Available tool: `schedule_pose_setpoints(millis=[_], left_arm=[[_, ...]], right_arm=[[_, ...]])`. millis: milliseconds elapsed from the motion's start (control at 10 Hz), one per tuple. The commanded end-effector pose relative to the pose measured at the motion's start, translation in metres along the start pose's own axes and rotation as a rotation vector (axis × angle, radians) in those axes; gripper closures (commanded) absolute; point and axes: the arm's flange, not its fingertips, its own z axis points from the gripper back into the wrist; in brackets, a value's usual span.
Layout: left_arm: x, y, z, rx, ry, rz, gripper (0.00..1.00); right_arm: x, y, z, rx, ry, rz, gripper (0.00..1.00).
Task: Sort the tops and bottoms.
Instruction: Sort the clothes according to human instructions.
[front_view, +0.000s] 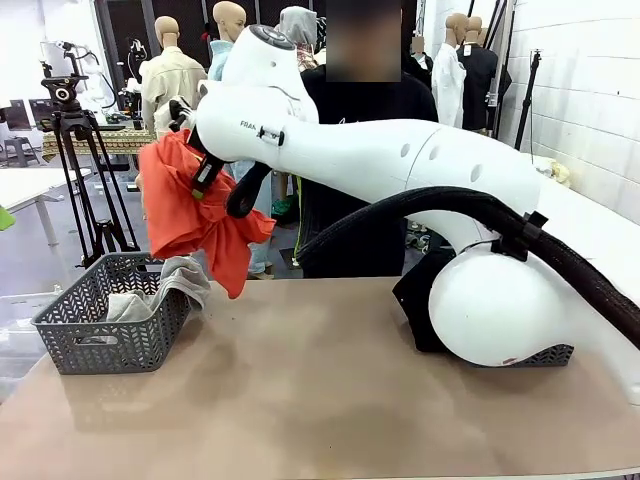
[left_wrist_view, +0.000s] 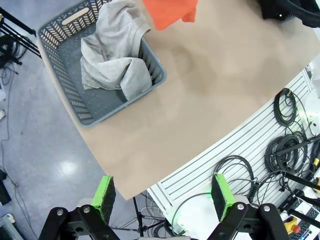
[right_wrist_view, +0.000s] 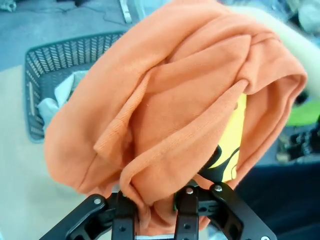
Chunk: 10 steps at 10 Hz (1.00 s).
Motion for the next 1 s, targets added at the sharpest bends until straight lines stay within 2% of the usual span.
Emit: schedule_pose_setpoints(millis=[0,300,600,900], left_arm=[[-0.001,0.000,0.000,-0.004,0.002,0.001,0.00],[-0.001,0.000,0.000,-0.004,0.002,0.001,0.00],[-0.001,0.000,0.000,-0.004,0.002,0.001,0.00],[-0.001,0.000,0.000,-0.004,0.002,0.001,0.00]], right_arm=[[0.051,-0.028,-0.030,0.012,-0.184,0.171,1.00],[0.097,-0.051,-0.090,0.134,-0.323,0.251,1.00],[0.138,-0.074,-0.127,0.097,-0.517,0.364,1.00],[0.179,-0.081,-0.129,0.039,-0.623,0.482,1.00]])
